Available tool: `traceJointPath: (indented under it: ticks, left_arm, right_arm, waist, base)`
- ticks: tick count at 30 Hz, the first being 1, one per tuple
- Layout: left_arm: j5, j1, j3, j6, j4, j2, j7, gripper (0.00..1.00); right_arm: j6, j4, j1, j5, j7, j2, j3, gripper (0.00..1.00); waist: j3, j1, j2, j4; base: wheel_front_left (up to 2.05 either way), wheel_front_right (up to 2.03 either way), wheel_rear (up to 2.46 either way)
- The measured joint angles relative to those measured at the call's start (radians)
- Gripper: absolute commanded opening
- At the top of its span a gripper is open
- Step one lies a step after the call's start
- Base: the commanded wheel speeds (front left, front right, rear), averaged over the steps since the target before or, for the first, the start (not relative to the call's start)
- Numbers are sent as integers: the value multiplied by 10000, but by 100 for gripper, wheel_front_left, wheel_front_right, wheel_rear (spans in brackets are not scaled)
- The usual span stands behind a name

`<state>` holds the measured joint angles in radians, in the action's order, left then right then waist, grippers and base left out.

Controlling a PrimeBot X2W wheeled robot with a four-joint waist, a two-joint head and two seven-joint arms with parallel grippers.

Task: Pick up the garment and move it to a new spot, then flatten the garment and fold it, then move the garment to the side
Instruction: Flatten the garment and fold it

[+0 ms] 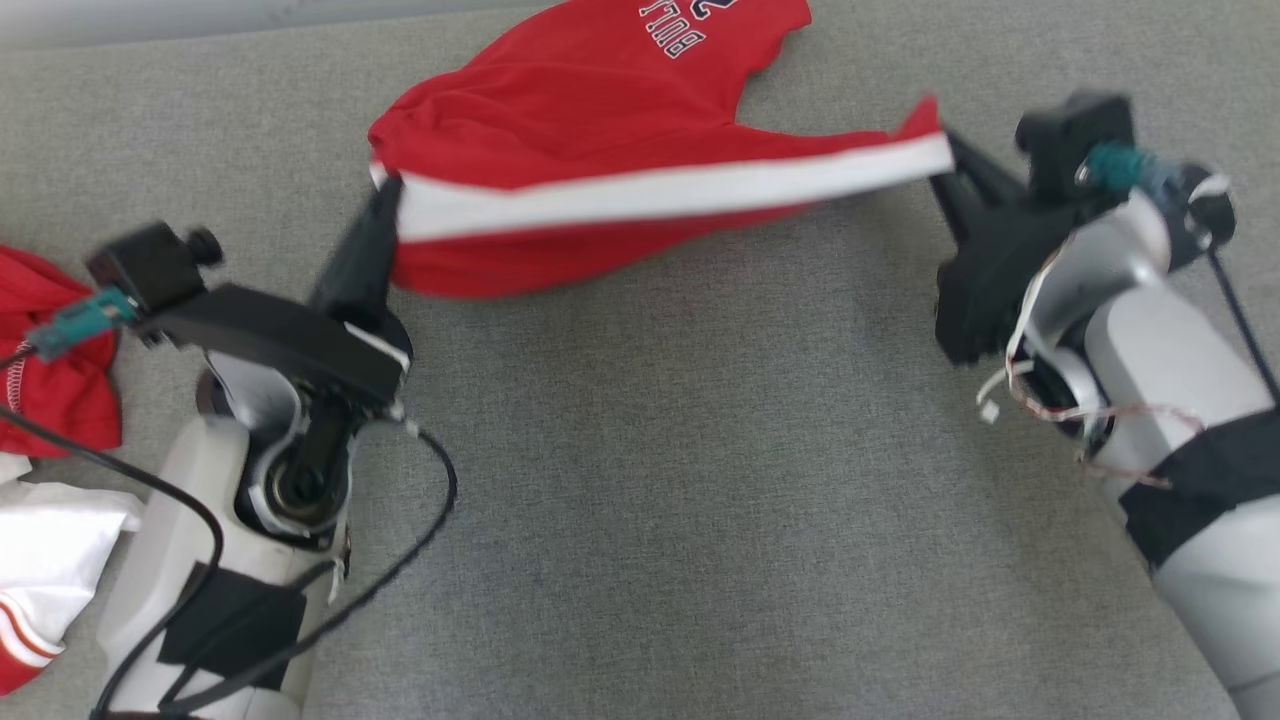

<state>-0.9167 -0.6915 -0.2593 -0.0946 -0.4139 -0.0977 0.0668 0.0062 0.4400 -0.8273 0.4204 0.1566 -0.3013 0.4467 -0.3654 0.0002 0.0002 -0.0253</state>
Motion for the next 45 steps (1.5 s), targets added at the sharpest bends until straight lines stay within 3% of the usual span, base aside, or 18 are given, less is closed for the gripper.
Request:
traceJointPath:
  ticks: [9,17,27,45]
  left_arm:
    - [-424,739,-512,-290,-617,-330,686,0]
    - [-447,1901,-1047,-291,-692,-677,1097,0]
    - [-723,3765,-1350,-303,96,-1112,1277,0]
    - [-888,5238,-1145,-288,938,-1676,997,0]
  right_arm:
    - [27,-280,1558,2,111,-462,115,0]
    - [-35,-920,3385,301,384,-606,194,0]
    - [-660,-2479,5809,729,654,-1041,-48,0]
    - [-1043,-4462,7415,897,1436,-1342,-270,0]
  waist:
    - [289,-2,-1,23]
    - [903,-3,-2,187]
    - [1682,-4,-3,415]
    - [1862,-3,-3,362]
  base:
    - [0,0,0]
    - [0,0,0]
    - [0,0,0]
    - [0,0,0]
